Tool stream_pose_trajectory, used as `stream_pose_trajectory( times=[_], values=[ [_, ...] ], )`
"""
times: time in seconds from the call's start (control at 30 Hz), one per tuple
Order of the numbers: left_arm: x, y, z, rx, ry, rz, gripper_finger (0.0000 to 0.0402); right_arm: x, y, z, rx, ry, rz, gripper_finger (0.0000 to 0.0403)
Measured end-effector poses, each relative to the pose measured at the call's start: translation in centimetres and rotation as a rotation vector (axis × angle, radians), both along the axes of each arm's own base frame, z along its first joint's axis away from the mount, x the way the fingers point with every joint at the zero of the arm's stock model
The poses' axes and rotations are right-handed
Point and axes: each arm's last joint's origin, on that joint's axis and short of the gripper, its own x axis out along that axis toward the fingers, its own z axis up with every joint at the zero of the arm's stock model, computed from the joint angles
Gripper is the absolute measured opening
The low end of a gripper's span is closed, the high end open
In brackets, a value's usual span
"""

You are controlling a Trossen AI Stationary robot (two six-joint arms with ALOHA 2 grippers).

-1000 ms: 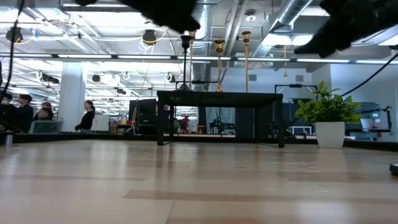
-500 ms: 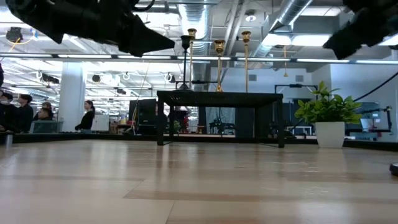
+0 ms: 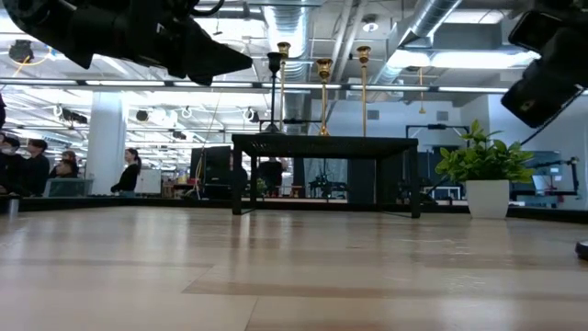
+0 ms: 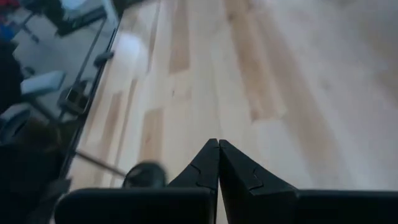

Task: Pick & Place candle stick holders
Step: Put the black candle holder on the shelf

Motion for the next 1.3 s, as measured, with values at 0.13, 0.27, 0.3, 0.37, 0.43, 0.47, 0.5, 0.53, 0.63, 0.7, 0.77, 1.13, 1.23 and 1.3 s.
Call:
stream_pose_trajectory(
  times=[0.13, 0.27, 0.3, 0.37, 0.43, 0.47, 0.5, 0.53, 0.63, 0.7, 0.77, 1.13, 1.23, 1.3],
  values=[
    [0.0, 0.0, 0.0, 0.0, 0.0, 0.0, 0.0004, 0.2, 1.0, -0.6, 0.019, 0.067, 0.049, 0.0],
    [0.0, 0.0, 0.0, -0.016, 0.0, -0.001, 0.0006, 0.2, 2.0, -1.2, 0.043, 0.137, 0.082, 0.0],
    [0.0, 0.0, 0.0, -0.017, 0.0, -0.001, 0.0006, 0.2, 2.3, -1.3, 0.044, 0.153, 0.092, 0.0],
    [0.0, 0.0, 0.0, -0.018, 0.0, -0.001, 0.0006, 0.2, 2.8, -1.6, 0.033, 0.175, 0.122, 0.0],
    [0.0, 0.0, 0.0, -0.018, 0.0, -0.001, 0.0005, 0.3, 3.3, -1.8, 0.019, 0.188, 0.154, 0.0],
    [0.0, 0.0, 0.0, -0.018, 0.0, -0.001, 0.0004, 0.4, 3.6, -1.8, 0.011, 0.189, 0.171, 0.0],
    [0.0, 0.0, 0.0, -0.018, 0.0, -0.001, 0.0004, 0.4, 3.9, -1.9, 0.006, 0.189, 0.187, 0.0],
    [0.0, 0.0, 0.0, -0.018, 0.0, -0.001, 0.0004, 0.5, 4.2, -1.9, -0.002, 0.183, 0.209, 0.0],
    [0.0, 0.0, 0.0, -0.018, 0.0, -0.001, 0.0006, 1.0, 5.2, -2.1, -0.054, 0.149, 0.285, 0.0],
    [0.0, 0.0, 0.0, -0.019, 0.0, -0.001, 0.0007, 1.4, 5.7, -2.1, -0.047, 0.126, 0.299, 0.0],
    [0.0, 0.0, 0.0, -0.026, 0.0, -0.002, 0.0005, 1.9, 6.2, -2.2, -0.031, 0.113, 0.297, 0.0],
    [0.0, -0.2, 0.0, -0.072, 0.0, -0.013, 0.0006, 3.8, 7.8, -4.3, -0.043, 0.176, 0.264, 0.0096],
    [0.0, -0.2, 0.0, -0.072, 0.0, -0.012, 0.0004, 4.5, 8.4, -4.6, -0.019, 0.152, 0.277, 0.0143],
    [0.0, -0.2, 0.0, -0.072, 0.001, -0.012, 0.0004, 4.8, 8.8, -4.8, 0.001, 0.138, 0.304, 0.0171]
  ],
)
